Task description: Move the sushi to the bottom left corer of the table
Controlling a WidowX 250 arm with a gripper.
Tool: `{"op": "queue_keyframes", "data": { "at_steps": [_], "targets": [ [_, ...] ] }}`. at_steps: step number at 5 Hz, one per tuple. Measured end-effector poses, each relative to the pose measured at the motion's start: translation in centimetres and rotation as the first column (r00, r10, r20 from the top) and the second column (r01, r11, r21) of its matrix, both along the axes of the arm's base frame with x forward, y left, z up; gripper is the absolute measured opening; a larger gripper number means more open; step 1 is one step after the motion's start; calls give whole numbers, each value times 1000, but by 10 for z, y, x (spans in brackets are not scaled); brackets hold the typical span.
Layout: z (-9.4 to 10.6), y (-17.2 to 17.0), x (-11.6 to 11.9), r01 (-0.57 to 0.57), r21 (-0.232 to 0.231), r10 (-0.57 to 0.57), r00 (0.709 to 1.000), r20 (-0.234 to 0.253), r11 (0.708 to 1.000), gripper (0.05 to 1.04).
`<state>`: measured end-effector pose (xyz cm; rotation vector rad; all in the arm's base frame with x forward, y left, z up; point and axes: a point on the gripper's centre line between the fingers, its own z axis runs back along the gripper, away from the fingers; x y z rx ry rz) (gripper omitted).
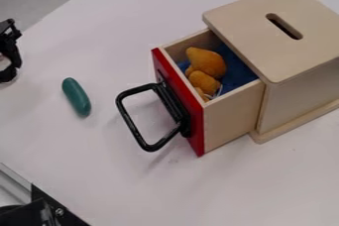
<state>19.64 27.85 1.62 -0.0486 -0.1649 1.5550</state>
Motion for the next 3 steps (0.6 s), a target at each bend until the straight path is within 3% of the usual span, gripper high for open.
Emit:
{"op": "queue_keyframes", "data": {
  "at_steps": [1,2,3],
  "targets": [
    [3,2,0,-14,-1,14,1000,-4,1000,996],
    [2,5,-2,-23,16,23,1000,-21,1000,1000],
    [19,2,-5,-21,39,21,1000,-12,999,1000]
  ]
}}
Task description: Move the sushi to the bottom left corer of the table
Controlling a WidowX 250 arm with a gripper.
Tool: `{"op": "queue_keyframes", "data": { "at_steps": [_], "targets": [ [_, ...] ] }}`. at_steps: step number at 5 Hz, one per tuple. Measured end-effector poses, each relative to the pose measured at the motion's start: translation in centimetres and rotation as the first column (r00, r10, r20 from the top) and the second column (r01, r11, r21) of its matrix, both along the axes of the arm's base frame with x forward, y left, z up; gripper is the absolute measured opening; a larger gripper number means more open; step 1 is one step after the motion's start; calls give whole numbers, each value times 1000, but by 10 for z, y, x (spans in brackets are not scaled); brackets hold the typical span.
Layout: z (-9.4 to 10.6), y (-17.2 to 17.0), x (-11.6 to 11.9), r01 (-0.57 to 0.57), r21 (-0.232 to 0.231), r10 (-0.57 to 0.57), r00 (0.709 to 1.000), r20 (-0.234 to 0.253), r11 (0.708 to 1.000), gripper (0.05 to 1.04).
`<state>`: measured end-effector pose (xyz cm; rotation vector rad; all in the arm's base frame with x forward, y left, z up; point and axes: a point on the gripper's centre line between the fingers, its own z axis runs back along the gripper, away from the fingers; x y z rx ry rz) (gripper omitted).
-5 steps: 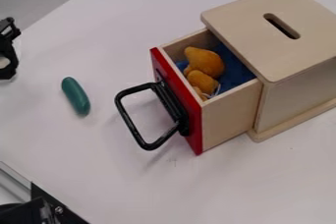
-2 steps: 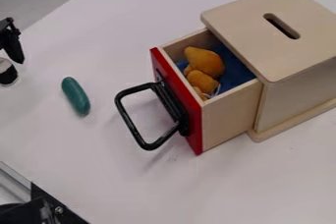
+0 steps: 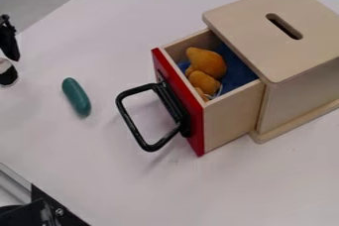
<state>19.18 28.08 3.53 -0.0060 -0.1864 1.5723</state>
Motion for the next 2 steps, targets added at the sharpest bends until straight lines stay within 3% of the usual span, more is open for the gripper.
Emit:
{"op": "queue_keyframes", "data": {
  "at_steps": [1,2],
  "targets": [
    [32,-5,-2,3,36,-5,998,55,999,1000],
    [37,-4,-2,10,51,-14,998,61,999,1000]
  ]
}}
